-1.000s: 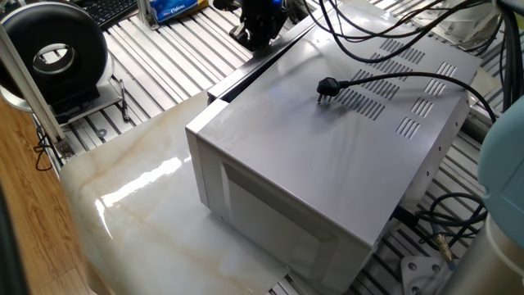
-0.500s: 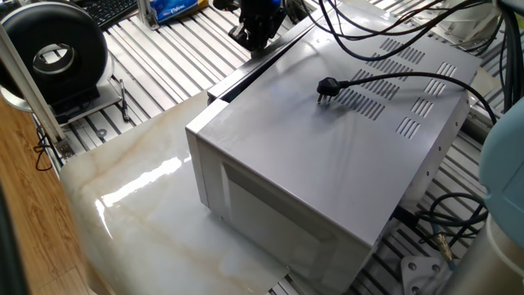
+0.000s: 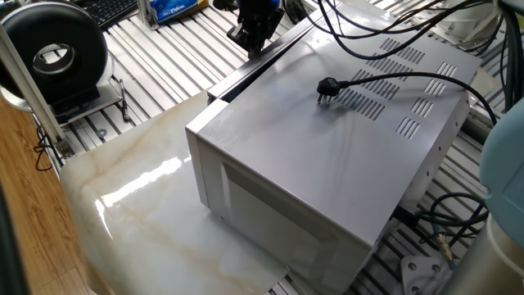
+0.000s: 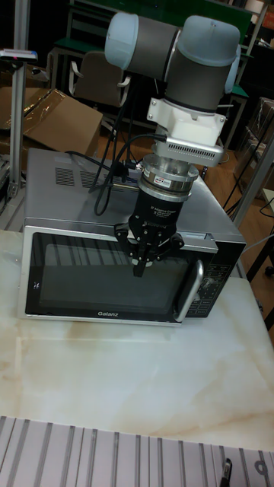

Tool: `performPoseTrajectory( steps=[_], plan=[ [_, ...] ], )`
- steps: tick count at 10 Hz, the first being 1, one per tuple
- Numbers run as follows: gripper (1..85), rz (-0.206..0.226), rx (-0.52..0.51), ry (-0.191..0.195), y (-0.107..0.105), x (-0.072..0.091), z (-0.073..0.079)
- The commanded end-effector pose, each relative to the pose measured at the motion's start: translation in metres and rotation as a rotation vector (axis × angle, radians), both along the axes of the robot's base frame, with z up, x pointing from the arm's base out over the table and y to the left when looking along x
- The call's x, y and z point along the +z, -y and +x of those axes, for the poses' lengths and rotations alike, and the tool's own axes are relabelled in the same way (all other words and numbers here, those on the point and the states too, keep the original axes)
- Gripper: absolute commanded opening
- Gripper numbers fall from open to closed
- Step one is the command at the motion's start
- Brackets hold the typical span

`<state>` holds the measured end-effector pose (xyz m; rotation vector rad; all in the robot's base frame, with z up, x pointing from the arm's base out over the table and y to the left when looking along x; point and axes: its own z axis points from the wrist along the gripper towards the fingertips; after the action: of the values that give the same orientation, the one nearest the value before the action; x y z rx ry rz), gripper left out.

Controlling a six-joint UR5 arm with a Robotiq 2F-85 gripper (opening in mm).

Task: Close the microwave door

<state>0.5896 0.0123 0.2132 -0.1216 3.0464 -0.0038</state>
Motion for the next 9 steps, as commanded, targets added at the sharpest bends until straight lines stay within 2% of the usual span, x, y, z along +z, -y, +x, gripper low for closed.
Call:
performPoseTrajectory(
  steps=[1,4,6,9],
  plan=[
    [1.0,0.04,0.014,-0.011,-0.01,0.001,-0.003],
    [1.0,0.039,0.056,-0.038,-0.01,0.001,-0.01],
    [1.0,0.058,0.085,-0.047,-0.016,0.001,-0.013],
    [1.0,0.03,0.097,-0.076,-0.008,0.0,-0.02]
  ],
)
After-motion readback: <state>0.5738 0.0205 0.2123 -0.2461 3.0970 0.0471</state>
